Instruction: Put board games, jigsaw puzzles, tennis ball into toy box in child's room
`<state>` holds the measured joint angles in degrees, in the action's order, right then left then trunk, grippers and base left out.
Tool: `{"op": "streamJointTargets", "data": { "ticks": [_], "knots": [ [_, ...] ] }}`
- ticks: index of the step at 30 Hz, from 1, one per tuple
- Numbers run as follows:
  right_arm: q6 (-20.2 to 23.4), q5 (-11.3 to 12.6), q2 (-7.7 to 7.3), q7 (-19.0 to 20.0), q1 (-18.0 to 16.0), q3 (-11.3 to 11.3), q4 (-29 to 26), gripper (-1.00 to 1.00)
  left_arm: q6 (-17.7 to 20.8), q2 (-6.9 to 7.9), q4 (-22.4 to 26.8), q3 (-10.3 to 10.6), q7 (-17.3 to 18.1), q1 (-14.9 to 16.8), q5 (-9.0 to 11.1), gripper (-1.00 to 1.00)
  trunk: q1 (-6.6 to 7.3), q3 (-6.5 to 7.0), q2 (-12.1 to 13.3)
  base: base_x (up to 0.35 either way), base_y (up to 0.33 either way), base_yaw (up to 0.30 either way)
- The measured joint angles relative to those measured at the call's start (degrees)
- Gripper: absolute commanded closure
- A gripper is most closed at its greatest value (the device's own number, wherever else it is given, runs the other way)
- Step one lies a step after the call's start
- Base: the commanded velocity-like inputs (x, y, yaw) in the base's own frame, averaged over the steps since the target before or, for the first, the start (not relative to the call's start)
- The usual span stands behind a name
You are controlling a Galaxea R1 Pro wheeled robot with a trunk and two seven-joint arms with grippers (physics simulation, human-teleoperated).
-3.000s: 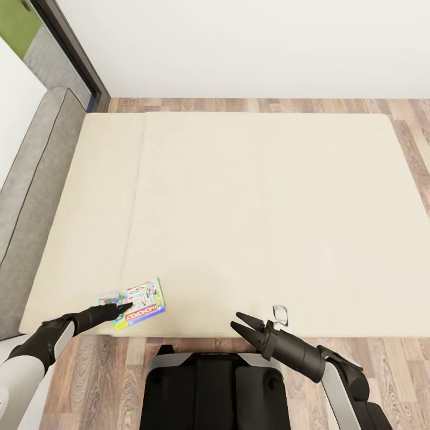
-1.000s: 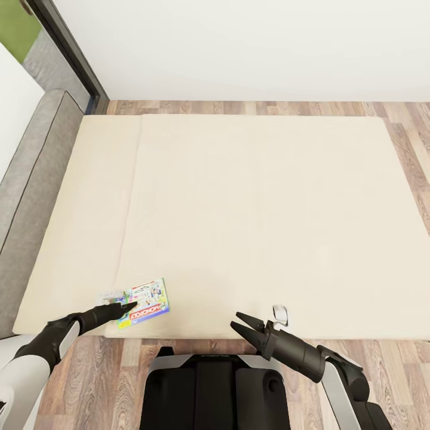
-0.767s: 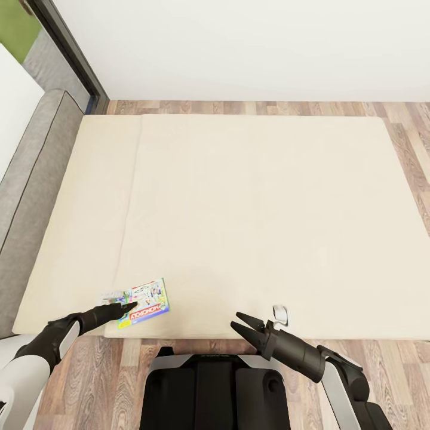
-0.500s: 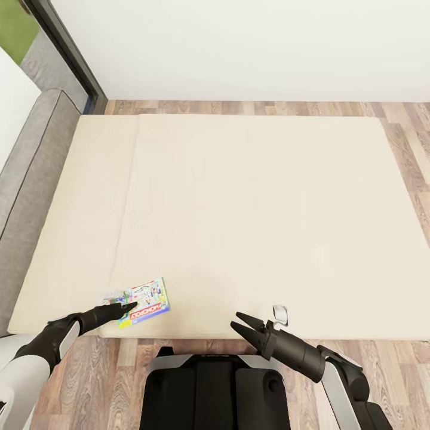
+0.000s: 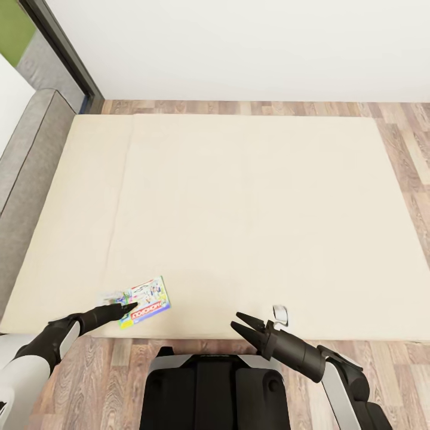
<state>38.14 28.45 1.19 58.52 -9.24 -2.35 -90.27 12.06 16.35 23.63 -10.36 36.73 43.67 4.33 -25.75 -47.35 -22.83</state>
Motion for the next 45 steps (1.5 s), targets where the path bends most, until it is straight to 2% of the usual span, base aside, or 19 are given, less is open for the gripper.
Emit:
{"op": "streamJointTargets", "data": {
  "ticks": [45],
  "knots": [
    [0.00,0.00,0.00,0.00,-0.02,-0.01,0.00,-1.00,-0.09,0.00,0.00,0.08,0.03,0.00,0.00,-1.00,0.00,0.00,0.00,0.000,-0.129,0.000]
  ]
}}
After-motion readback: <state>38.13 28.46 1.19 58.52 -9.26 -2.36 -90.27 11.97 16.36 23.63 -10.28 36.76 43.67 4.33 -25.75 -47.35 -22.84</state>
